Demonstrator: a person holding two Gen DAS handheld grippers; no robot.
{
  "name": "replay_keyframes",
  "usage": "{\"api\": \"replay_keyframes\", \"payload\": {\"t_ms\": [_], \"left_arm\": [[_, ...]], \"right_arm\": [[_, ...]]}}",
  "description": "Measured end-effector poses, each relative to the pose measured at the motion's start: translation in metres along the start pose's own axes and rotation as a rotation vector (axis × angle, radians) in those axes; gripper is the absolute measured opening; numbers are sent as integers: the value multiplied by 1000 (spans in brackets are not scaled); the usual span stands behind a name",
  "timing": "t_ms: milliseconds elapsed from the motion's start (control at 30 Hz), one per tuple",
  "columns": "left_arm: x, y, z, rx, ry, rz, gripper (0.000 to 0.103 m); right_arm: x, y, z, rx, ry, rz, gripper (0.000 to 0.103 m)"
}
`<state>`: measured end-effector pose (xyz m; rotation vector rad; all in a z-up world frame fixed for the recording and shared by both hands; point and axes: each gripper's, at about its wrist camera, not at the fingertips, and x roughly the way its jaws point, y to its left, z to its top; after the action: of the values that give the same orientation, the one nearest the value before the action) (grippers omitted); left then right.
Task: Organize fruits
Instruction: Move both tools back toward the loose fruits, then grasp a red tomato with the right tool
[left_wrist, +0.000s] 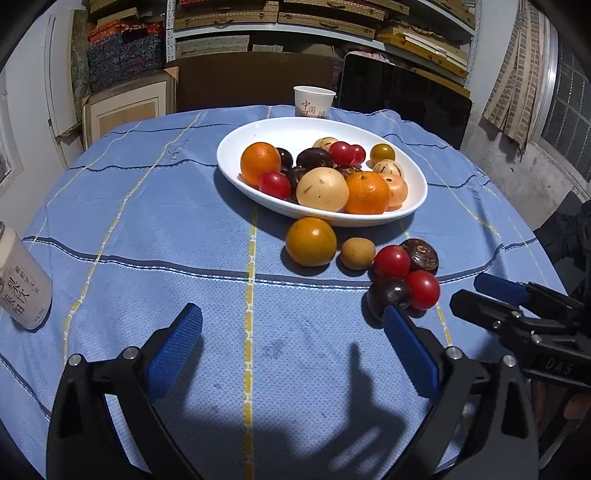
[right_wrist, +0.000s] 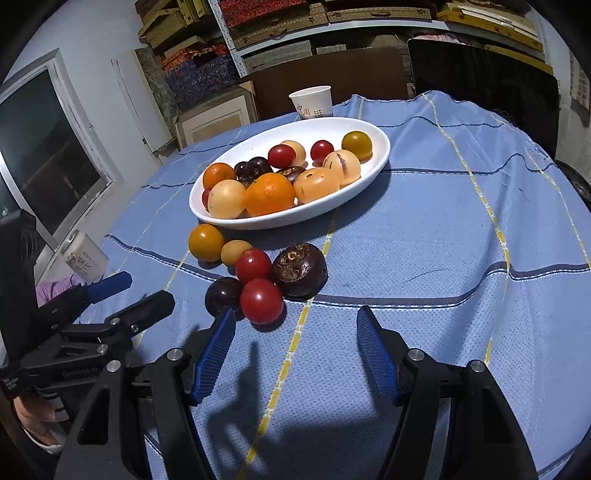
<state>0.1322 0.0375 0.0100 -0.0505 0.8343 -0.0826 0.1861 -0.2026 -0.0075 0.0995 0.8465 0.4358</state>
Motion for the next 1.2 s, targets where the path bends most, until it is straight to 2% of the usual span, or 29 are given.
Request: {"api": "replay_keyframes", "payload": {"t_ms": [67, 200, 367, 433, 467, 500, 667, 967, 1200], "left_arm": [[0, 1, 1, -6, 3, 4, 97], [1, 6, 1, -31, 32, -7, 97], [-8, 11, 4, -53, 16, -27, 97], [-8, 13, 4, -60, 22, -31, 97], [-7, 14, 4, -65, 26, -35, 97], [-7, 15, 4, -68, 29, -37, 97], [-5, 18, 4, -82, 39, -36, 97], [1, 12, 3, -61, 54, -30, 97], [3, 1, -1, -13, 49, -38, 97]], "right_arm": [[0, 3, -1, -19, -5, -12, 69], [4, 14, -1, -72, 7, -49, 56], [20, 32, -5, -159, 60, -123, 52], [24, 37, -5, -189, 73, -153, 44], [27, 40, -4, -206, 83, -162, 36], [29, 41, -3, -218, 89, -166, 33], [36, 51, 3, -262, 106, -181, 32], [39, 48, 8, -248, 94, -167, 29], [10, 20, -4, -124, 55, -127, 29]]}}
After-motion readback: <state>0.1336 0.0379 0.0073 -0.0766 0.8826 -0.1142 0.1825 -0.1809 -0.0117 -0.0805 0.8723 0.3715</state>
